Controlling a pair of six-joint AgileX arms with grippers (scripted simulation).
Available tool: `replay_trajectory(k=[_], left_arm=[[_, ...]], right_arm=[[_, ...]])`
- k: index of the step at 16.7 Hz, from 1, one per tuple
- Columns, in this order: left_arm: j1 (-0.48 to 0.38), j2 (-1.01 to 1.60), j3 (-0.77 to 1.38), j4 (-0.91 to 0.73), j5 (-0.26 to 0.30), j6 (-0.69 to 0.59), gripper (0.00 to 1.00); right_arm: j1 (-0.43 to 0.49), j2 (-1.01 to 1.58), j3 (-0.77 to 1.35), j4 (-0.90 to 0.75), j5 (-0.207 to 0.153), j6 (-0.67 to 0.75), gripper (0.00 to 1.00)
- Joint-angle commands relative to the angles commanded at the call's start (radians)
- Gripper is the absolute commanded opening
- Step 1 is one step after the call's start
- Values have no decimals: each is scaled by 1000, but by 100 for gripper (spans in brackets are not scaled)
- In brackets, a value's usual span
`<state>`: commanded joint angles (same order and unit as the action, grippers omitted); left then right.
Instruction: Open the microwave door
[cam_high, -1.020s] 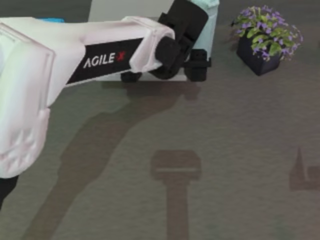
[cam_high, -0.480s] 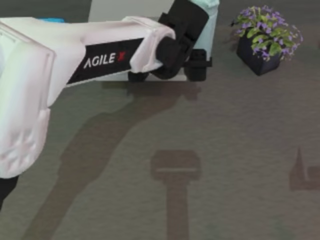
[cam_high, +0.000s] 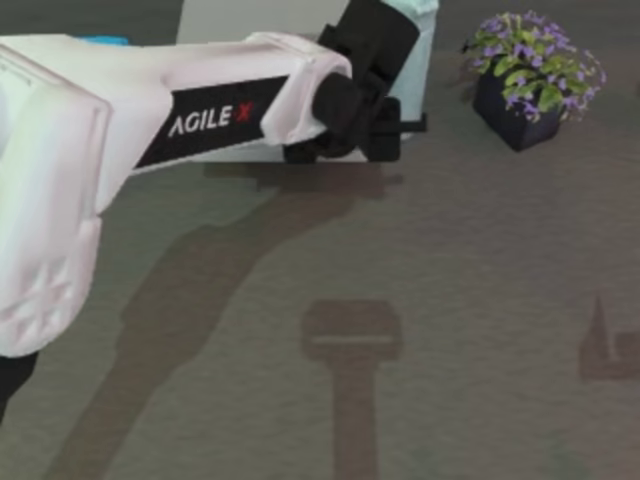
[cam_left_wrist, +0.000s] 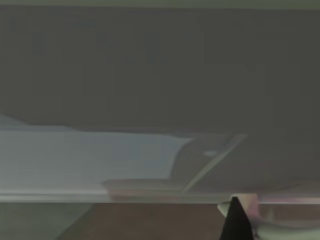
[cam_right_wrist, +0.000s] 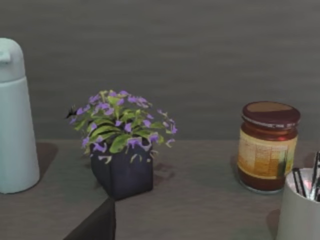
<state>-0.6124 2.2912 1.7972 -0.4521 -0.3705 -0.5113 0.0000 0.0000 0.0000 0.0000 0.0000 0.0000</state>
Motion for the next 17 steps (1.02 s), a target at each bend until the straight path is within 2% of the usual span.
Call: replay_trajectory(k=[7,8,9,17], left_arm=[[0,0,0,0,0,0,0],[-38,-25,-50,-8,13,-3,0],[-37,-26,-54,-7,12,-3,0],[-34,-89,-148,47,-21,-30,0]], right_arm=[[0,0,0,0,0,0,100],[0,0,0,0,0,0,100],[0,0,0,0,0,0,100],[0,0,0,0,0,0,100]])
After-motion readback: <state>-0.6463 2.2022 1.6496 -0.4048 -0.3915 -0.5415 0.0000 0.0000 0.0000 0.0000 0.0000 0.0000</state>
